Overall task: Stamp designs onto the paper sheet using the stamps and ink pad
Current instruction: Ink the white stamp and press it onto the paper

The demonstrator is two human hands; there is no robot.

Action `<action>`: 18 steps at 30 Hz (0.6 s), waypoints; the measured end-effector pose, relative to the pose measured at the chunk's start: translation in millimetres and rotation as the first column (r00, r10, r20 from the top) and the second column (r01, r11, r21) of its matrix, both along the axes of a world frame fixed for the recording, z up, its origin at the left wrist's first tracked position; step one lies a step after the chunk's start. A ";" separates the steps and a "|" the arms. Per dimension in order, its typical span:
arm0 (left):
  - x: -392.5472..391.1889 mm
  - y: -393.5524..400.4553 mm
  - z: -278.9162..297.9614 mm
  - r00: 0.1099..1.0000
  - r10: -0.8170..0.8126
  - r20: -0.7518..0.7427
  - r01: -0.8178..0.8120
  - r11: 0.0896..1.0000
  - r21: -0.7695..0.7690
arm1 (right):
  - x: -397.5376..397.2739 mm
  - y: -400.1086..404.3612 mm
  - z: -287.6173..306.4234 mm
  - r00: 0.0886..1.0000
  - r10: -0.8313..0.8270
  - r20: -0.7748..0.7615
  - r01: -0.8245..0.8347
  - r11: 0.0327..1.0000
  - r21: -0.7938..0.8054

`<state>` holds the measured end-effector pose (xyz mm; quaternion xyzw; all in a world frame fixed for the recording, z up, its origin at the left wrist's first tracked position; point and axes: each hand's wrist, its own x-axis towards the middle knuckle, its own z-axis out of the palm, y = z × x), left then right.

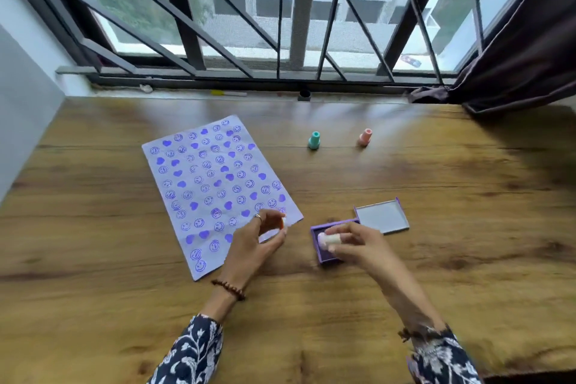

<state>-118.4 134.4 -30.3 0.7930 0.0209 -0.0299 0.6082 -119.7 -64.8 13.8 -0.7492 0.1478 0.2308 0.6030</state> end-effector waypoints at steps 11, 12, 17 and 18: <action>-26.2 122.7 -9.3 0.997 0.068 -0.033 -0.063 0.990 0.128 | -52.9 85.5 -24.1 0.886 -0.048 -0.460 0.420 0.502 0.756; -26.5 126.2 -12.3 0.998 0.055 -0.041 -0.050 0.992 0.115 | -53.2 92.5 -25.7 0.887 -0.065 -0.457 0.420 0.524 0.741; -25.0 136.1 -22.8 0.996 0.034 -0.080 -0.036 0.999 -0.019 | -49.3 130.4 -32.1 0.965 -0.194 -0.175 0.250 0.880 0.404; -24.9 137.3 -24.4 0.995 0.038 -0.088 -0.042 0.998 -0.049 | -49.4 138.5 -33.1 0.980 -0.187 -0.068 0.198 0.944 0.264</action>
